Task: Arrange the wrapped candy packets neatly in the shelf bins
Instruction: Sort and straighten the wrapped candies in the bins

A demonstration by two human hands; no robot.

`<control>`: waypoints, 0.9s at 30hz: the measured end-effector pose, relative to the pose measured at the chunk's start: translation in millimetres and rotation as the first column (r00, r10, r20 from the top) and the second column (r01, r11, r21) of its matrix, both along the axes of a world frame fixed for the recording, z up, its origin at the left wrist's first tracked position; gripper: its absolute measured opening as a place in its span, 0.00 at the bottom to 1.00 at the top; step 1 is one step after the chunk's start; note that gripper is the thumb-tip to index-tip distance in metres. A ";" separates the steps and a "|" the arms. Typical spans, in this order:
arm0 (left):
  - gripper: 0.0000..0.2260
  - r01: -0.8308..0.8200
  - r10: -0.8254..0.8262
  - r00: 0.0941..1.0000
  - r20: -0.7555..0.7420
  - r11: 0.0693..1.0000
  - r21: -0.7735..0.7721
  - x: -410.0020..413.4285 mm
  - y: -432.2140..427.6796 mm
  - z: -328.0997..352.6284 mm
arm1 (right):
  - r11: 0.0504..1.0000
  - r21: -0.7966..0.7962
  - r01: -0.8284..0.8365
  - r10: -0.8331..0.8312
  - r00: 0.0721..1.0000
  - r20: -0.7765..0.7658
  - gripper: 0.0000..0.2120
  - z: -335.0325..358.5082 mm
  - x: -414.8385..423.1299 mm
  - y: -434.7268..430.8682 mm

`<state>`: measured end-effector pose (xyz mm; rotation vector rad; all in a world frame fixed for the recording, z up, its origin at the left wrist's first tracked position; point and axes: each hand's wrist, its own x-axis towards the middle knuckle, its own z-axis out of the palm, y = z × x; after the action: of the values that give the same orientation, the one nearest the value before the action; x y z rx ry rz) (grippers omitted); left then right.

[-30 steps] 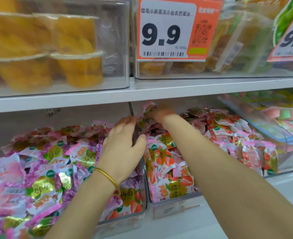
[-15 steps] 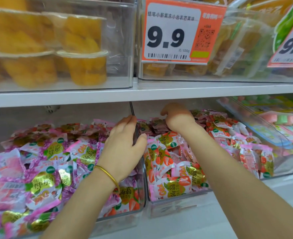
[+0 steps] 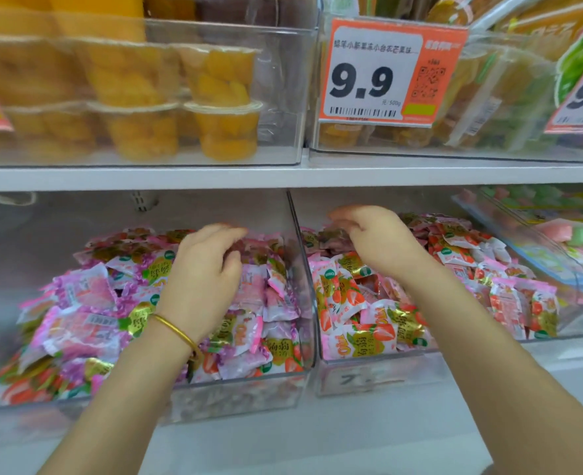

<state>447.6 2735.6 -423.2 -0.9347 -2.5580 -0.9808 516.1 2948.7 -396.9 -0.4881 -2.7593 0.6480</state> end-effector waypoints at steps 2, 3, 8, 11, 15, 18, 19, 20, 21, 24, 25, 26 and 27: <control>0.13 0.007 -0.009 0.999 -0.034 0.998 -0.056 -0.2 -11.2 -6.2 | 0.993 -0.086 -0.076 0.064 0.989 -0.130 0.20 1.7 21.9 -24.4; 0.13 0.015 -0.019 0.999 -0.047 0.995 -0.097 1.3 -14.9 -9.3 | 0.986 -0.121 -0.117 0.097 0.983 -0.158 0.19 1.6 29.6 -36.4; 0.18 0.041 -0.054 0.998 -0.041 0.960 -0.278 13.1 -11.5 -19.7 | 0.966 -0.222 -0.133 0.056 0.945 -0.323 0.20 -15.0 41.0 -68.9; 0.29 0.083 -0.095 0.995 -0.008 0.908 -0.410 20.9 -2.1 -20.8 | 0.953 -0.295 -0.075 -0.042 0.928 -0.371 0.22 -25.0 40.4 -72.2; 0.35 0.046 -0.090 0.995 -0.050 0.825 -0.563 26.9 10.0 -24.1 | 0.954 -0.293 -0.067 -0.047 0.930 -0.366 0.21 -25.1 39.3 -71.5; 0.35 0.036 -0.100 0.992 -0.073 0.800 -0.599 26.1 16.4 -24.6 | 0.951 -0.303 -0.062 -0.050 0.935 -0.350 0.22 -25.6 37.8 -70.7; 0.34 0.047 -0.102 0.993 -0.058 0.801 -0.597 26.2 18.0 -24.0 | 0.951 -0.302 -0.062 -0.049 0.936 -0.348 0.22 -26.4 37.1 -70.1; 0.32 0.056 -0.105 0.993 -0.050 0.809 -0.585 26.3 19.0 -23.2 | 0.951 -0.303 -0.064 -0.047 0.936 -0.348 0.22 -26.8 36.6 -69.6; 0.29 0.060 -0.103 0.994 -0.044 0.821 -0.567 26.2 19.4 -22.3 | 0.949 -0.307 -0.067 -0.047 0.936 -0.348 0.22 -27.2 36.2 -69.2; 0.24 0.050 -0.094 0.994 -0.056 0.846 -0.531 25.7 18.9 -19.2 | 0.944 -0.321 -0.076 -0.043 0.936 -0.350 0.22 -26.9 36.5 -68.7; 0.23 0.048 -0.099 0.993 -0.068 0.846 -0.530 26.4 18.7 -19.0 | 0.945 -0.319 -0.078 -0.041 0.936 -0.349 0.22 -26.6 36.9 -68.5; 0.21 0.049 -0.105 0.991 -0.078 0.850 -0.524 27.8 18.7 -18.6 | 0.945 -0.316 -0.081 -0.037 0.936 -0.351 0.22 -26.2 37.8 -68.4; 0.20 0.051 -0.108 0.991 -0.083 0.859 -0.509 29.1 18.2 -18.4 | 0.945 -0.316 -0.086 -0.033 0.935 -0.354 0.22 -25.8 38.4 -68.3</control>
<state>476.7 2753.8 -441.6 -1.1908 -2.7481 -0.2455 554.5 2880.4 -422.7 -0.3551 -2.3278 1.0947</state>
